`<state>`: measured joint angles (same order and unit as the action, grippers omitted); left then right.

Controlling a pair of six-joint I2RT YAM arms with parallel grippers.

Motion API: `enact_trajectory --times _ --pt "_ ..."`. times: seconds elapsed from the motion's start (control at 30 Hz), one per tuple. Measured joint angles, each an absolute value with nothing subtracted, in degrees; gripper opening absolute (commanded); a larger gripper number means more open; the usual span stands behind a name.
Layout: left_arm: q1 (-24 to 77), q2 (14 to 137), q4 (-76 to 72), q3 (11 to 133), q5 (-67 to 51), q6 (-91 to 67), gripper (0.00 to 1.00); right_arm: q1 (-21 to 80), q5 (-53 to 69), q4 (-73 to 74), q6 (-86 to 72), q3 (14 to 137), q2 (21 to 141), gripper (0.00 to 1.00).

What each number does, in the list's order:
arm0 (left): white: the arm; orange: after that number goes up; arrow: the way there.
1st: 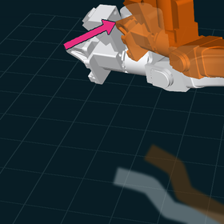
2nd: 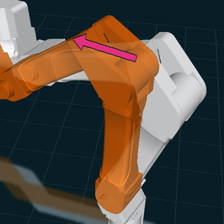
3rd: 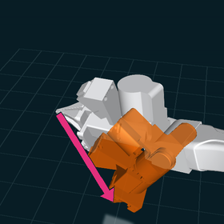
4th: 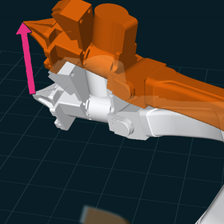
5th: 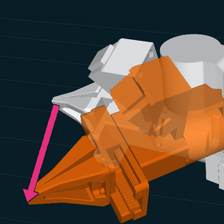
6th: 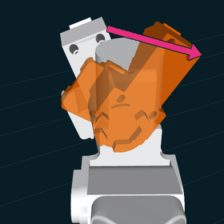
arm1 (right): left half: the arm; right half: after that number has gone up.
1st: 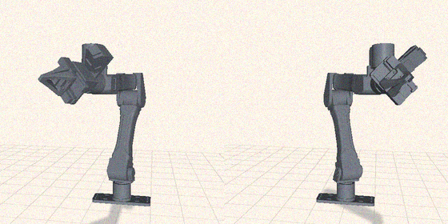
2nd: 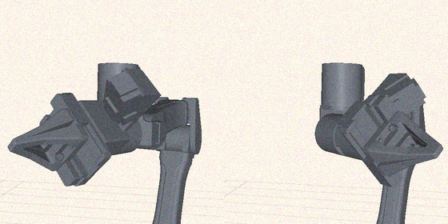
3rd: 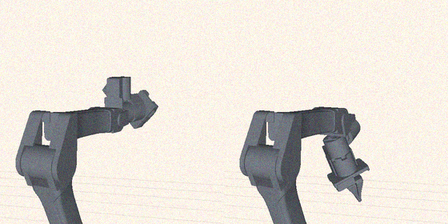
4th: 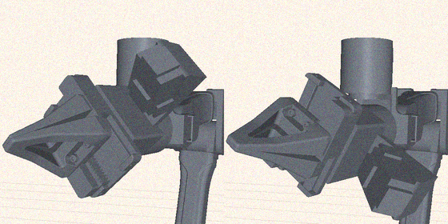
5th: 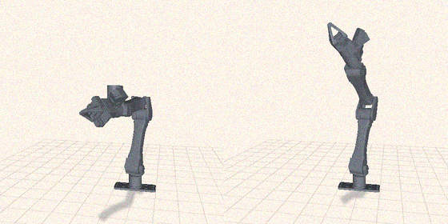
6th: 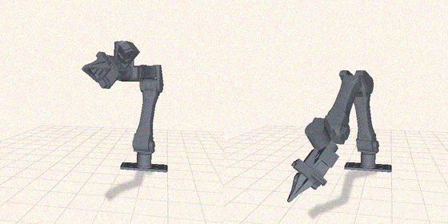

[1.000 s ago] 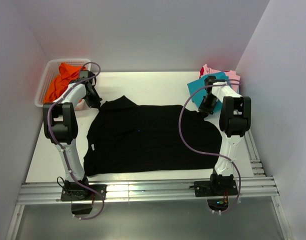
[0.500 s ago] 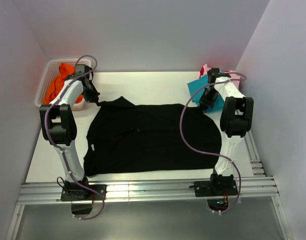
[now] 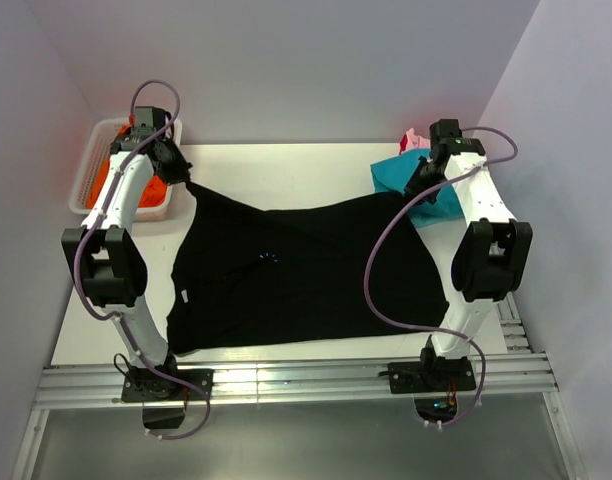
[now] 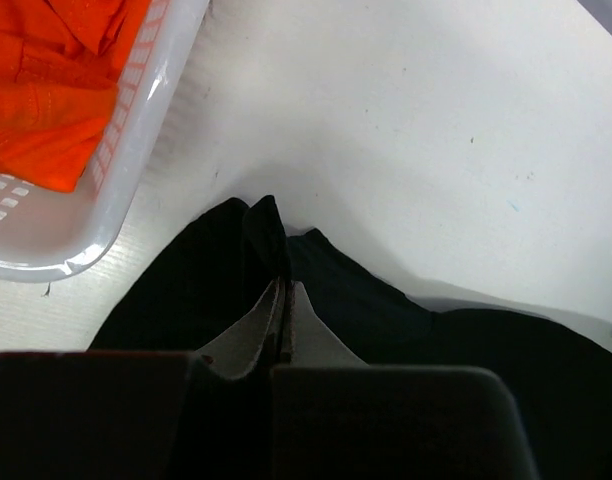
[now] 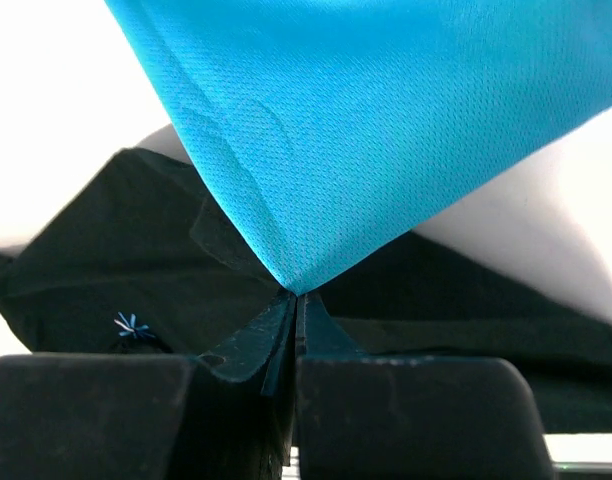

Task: Fold and stack the t-shirts
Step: Grap the side of the flattened tshirt furthest away from the robot with both arms, then put the neatly folded tshirt into the corner of the board with the right arm

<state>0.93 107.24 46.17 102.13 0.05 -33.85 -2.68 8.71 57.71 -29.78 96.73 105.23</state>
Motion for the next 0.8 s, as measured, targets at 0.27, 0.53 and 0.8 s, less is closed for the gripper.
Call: enact_trajectory --times 0.27,0.53,0.8 --pt "1.0 101.4 48.5 99.2 -0.1 -33.9 0.00 -3.2 8.0 57.2 -30.3 90.4 101.3 0.00" --pt "2.3 90.6 49.0 91.5 1.3 -35.1 0.00 -8.8 6.4 56.6 -32.0 80.6 92.9 0.00" --pt "7.9 83.8 49.4 82.1 3.0 -38.0 0.00 -9.6 6.1 55.8 -32.4 74.9 91.6 0.00"
